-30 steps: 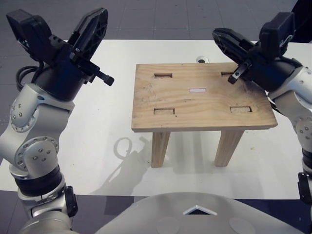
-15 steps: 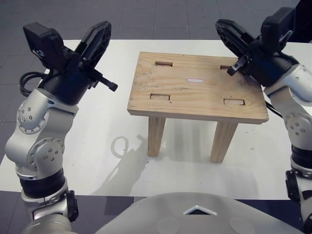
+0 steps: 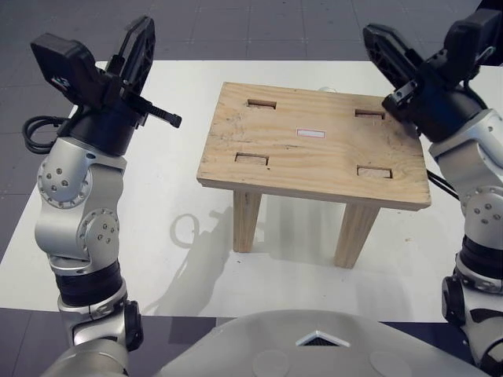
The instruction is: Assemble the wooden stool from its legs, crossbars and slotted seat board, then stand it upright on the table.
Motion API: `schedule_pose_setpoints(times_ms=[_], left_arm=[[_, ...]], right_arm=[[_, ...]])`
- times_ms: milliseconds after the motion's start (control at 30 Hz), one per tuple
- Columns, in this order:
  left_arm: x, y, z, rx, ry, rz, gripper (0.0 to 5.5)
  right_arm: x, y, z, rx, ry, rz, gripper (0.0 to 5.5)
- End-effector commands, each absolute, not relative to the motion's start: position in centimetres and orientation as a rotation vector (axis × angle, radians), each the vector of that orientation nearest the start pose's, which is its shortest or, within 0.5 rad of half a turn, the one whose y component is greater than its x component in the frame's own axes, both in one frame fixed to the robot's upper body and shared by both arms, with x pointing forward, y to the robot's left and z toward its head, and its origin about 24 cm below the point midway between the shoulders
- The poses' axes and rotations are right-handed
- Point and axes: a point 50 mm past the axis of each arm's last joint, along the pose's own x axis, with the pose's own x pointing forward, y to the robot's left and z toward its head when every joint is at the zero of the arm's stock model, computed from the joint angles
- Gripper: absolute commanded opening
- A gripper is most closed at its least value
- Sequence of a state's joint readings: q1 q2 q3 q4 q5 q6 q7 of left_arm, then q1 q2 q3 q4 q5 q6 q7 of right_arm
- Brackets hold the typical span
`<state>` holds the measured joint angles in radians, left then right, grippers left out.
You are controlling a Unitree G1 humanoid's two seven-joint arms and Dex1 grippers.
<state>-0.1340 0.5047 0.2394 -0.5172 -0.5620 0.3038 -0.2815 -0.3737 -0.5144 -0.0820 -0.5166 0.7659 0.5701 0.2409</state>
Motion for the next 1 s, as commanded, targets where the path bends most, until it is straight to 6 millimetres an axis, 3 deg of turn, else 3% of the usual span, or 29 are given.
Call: schedule_pose_setpoints(times_ms=[33, 167, 300, 567, 900, 1000], left_arm=[[23.9, 21.1, 18.6, 0.076, -0.339, -0.341, 0.10], [23.8, 21.5, 18.1, 0.068, -0.330, -0.318, 0.10], [23.8, 21.3, 16.6, 0.074, -0.296, -0.280, 0.10], [23.4, 21.3, 12.6, 0.139, -0.213, -0.130, 0.10], [22.7, 20.3, 8.8, 0.239, -0.151, 0.008, 0.10], [22.0, 19.5, 7.4, 0.293, -0.093, 0.016, 0.56]], right_arm=[[25.7, -17.1, 23.1, 0.050, -0.319, 0.566, 0.13], [25.4, -18.0, 24.6, 0.056, -0.410, 0.496, 0.13], [25.2, -19.2, 23.0, -0.027, -0.350, 0.380, 0.13], [22.5, -21.2, 14.8, -0.177, -0.114, 0.016, 0.13], [20.2, -19.8, 7.3, -0.268, 0.090, -0.095, 0.13], [18.8, -18.9, 6.0, -0.280, 0.111, -0.095, 0.10]])
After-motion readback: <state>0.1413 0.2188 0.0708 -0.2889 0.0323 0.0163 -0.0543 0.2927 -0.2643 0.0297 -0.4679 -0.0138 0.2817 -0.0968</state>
